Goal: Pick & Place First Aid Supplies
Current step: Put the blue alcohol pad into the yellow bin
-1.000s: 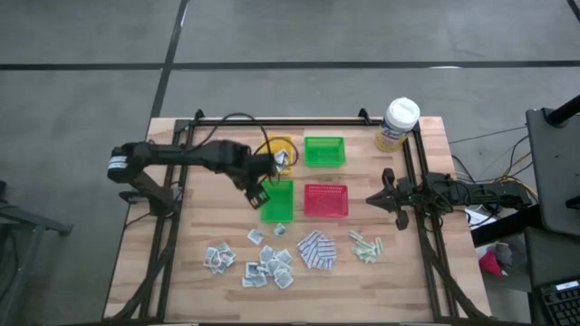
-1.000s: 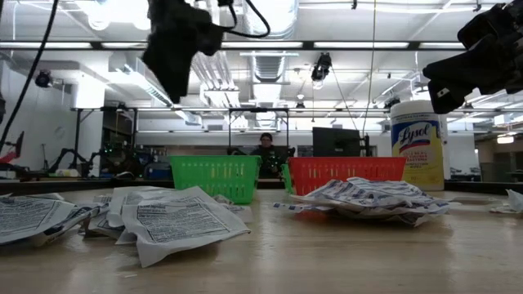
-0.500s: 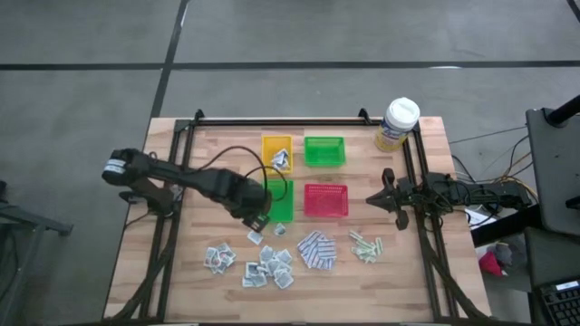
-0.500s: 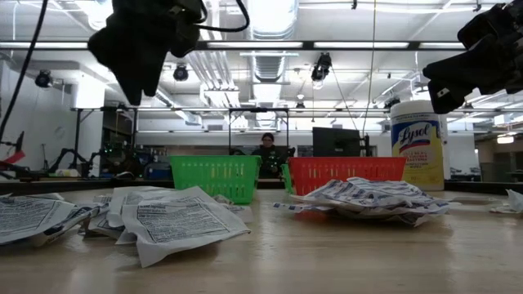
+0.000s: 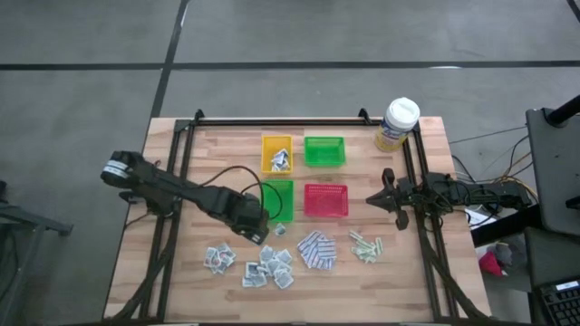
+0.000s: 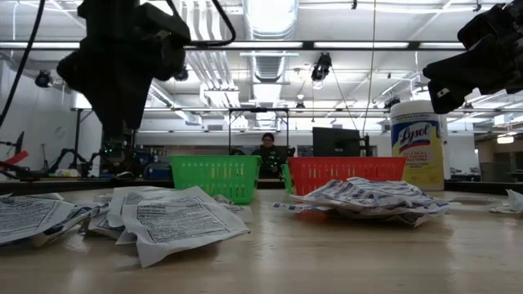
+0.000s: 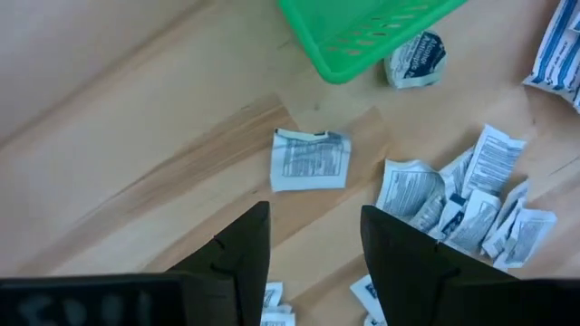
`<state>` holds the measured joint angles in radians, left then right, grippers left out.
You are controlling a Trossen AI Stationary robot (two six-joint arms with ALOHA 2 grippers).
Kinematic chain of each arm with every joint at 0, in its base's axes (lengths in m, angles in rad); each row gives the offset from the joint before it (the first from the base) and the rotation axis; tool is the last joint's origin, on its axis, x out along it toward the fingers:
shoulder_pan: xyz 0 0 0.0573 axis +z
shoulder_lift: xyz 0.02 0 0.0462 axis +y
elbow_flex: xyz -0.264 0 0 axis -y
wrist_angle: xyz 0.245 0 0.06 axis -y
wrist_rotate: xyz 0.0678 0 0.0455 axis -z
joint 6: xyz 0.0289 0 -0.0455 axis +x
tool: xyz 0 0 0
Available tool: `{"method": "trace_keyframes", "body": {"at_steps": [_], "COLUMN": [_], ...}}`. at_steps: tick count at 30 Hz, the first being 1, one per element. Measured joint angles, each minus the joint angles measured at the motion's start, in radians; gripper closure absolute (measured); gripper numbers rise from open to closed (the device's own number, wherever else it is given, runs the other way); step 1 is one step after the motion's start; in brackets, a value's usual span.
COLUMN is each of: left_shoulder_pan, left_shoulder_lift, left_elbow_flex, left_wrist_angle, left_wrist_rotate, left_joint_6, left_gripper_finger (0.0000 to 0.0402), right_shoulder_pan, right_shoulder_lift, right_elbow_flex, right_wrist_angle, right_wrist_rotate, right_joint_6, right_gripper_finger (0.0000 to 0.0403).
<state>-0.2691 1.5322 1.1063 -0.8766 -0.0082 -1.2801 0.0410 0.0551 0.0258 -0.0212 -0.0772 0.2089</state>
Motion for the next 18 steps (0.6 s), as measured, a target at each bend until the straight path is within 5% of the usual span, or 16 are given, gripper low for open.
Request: {"method": "trace_keyframes", "body": {"at_steps": [18], "left_shoulder_pan": [-0.005], "left_shoulder_lift": [0.043], "left_elbow_flex": [-0.163], "left_wrist_angle": [0.223], "left_wrist_rotate": [0.003], "left_joint_6": [-0.042], "left_gripper_finger": [0.0236], "right_shoulder_pan": [0.0], "right_shoulder_lift": [0.0], "right_elbow_flex": [0.0], "right_wrist_angle": [0.0], "right_wrist_rotate": [0.0], "right_joint_6": [0.0], "right_gripper_finger": [0.0374]}}
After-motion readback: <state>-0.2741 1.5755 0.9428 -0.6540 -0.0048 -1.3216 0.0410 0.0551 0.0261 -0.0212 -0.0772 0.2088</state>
